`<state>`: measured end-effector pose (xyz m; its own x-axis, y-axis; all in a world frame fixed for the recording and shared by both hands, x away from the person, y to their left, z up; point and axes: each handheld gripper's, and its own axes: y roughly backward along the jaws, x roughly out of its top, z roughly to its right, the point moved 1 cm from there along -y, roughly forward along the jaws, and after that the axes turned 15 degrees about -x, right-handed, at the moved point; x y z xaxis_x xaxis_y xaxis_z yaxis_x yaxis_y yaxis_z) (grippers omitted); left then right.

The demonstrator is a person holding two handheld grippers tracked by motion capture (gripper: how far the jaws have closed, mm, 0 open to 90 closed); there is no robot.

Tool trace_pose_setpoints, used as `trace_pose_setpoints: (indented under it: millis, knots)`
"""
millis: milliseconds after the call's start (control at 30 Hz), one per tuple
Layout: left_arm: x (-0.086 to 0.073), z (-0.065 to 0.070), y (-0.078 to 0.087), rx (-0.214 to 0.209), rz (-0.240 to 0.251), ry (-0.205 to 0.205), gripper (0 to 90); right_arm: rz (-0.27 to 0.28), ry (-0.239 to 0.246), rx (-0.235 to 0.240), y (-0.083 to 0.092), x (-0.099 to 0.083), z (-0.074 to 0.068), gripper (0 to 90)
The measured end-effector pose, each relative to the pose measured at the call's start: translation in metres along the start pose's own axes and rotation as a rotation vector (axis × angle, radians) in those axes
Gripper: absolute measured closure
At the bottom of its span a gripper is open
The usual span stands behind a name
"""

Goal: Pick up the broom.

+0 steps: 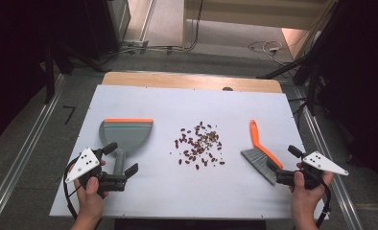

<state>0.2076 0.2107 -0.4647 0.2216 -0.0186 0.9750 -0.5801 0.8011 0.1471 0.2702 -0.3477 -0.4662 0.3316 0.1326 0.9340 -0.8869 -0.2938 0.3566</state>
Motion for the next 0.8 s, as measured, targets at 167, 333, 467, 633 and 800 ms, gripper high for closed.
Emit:
trace_pose_setpoints:
  millis: [167,333,467,633,800]
  knots:
    - [0.0,0.0,0.0,0.003,-0.004,0.0,0.0,0.004,0.01,0.015,-0.001,0.005,-0.005,0.0]
    - [-0.001,0.0,-0.001,0.004,-0.013,-0.003,0.0,0.015,0.023,0.042,0.0,0.016,-0.011,0.0]
    - [-0.001,0.0,-0.002,0.003,-0.017,-0.006,0.0,0.008,0.049,0.038,-0.003,0.027,-0.016,0.0]
    - [-0.002,0.003,-0.006,-0.005,-0.034,-0.021,0.0,-0.007,0.047,0.047,-0.009,0.038,-0.019,0.0]
    - [-0.001,0.005,-0.008,-0.01,-0.039,-0.029,0.0,-0.04,0.06,0.025,-0.02,0.049,-0.021,0.0]
